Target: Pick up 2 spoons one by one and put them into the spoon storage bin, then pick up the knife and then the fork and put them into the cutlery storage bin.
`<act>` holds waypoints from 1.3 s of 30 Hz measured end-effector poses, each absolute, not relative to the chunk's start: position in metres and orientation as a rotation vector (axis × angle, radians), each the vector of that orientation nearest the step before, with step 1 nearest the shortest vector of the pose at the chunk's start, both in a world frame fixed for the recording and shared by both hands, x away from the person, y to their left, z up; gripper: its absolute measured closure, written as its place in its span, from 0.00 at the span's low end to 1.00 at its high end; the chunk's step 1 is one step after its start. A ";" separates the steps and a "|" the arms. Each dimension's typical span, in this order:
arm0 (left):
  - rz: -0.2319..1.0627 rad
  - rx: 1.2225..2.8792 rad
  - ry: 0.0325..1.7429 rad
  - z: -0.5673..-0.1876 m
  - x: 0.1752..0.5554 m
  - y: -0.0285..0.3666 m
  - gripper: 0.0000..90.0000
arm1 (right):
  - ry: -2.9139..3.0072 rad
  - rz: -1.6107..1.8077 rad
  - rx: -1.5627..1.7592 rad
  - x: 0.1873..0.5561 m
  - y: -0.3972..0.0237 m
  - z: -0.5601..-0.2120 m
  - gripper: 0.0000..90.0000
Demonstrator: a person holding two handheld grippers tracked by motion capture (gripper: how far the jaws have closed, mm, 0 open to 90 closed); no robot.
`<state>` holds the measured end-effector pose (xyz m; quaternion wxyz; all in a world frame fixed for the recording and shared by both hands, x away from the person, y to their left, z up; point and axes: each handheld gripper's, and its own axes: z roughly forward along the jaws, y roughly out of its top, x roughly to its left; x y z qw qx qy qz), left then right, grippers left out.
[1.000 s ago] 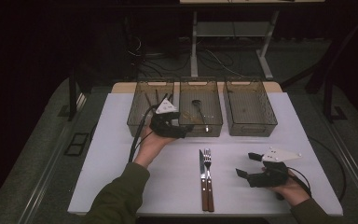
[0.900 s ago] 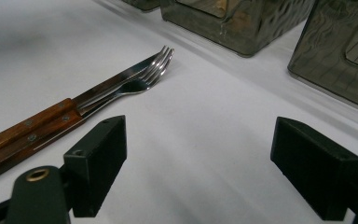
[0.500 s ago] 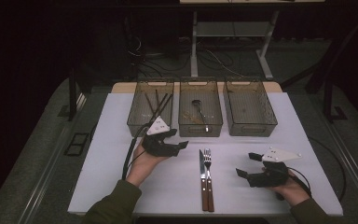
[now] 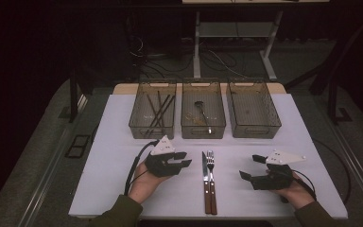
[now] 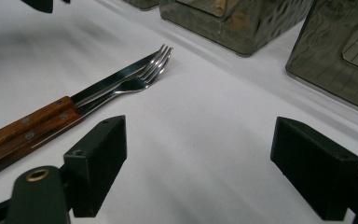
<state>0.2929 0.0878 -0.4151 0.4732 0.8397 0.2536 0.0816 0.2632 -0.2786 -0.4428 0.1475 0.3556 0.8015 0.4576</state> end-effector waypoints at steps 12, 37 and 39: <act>0.036 2.053 0.528 -0.422 0.274 0.065 1.00 | 2.309 1.312 1.030 0.264 -0.279 -0.443 0.20; -0.093 2.283 0.362 -0.454 0.246 -0.010 1.00 | 2.323 1.296 1.011 0.264 -0.277 -0.444 0.20; -0.089 2.285 0.363 -0.454 0.245 -0.010 1.00 | 2.322 1.296 1.012 0.264 -0.277 -0.444 0.20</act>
